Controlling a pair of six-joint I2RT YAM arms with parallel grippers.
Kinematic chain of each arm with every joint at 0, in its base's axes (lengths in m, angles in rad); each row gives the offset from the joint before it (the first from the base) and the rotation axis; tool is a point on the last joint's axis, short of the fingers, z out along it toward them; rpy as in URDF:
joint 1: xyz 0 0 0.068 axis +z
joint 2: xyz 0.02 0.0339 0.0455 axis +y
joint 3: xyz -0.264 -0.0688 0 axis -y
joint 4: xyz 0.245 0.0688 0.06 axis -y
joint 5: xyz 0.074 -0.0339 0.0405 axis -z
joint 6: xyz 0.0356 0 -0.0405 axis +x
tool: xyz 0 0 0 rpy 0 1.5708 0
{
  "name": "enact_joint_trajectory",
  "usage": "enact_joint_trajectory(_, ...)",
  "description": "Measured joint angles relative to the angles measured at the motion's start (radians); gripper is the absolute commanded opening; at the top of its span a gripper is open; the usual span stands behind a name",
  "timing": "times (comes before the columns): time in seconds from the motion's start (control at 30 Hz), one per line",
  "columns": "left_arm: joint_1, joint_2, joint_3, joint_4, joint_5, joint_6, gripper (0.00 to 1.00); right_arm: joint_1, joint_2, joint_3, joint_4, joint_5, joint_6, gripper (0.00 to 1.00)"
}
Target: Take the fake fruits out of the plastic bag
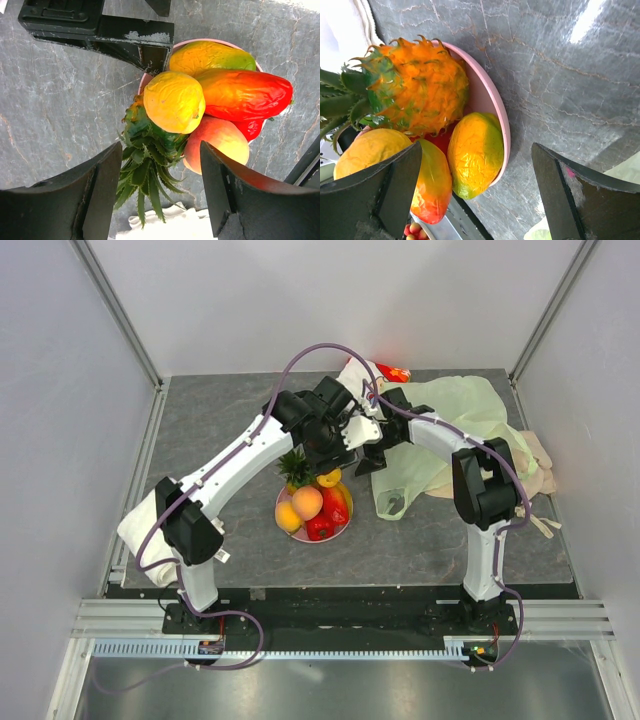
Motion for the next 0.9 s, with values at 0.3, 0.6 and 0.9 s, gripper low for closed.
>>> enact_joint_trajectory(0.3, 0.019, 0.000, 0.000, 0.011, -0.008, -0.015, 0.71, 0.000, 0.004, 0.031, -0.001, -0.005, -0.003, 0.98)
enact_joint_trajectory(0.6, 0.080, 0.000, 0.030, 0.029, -0.016, -0.056, 0.72, 0.006, -0.026, 0.018, -0.004, -0.017, -0.001, 0.98)
enact_joint_trajectory(0.9, 0.096, 0.000, 0.045, 0.044, -0.027, -0.079, 0.72, 0.024, -0.051, 0.015, -0.006, -0.018, 0.000, 0.98)
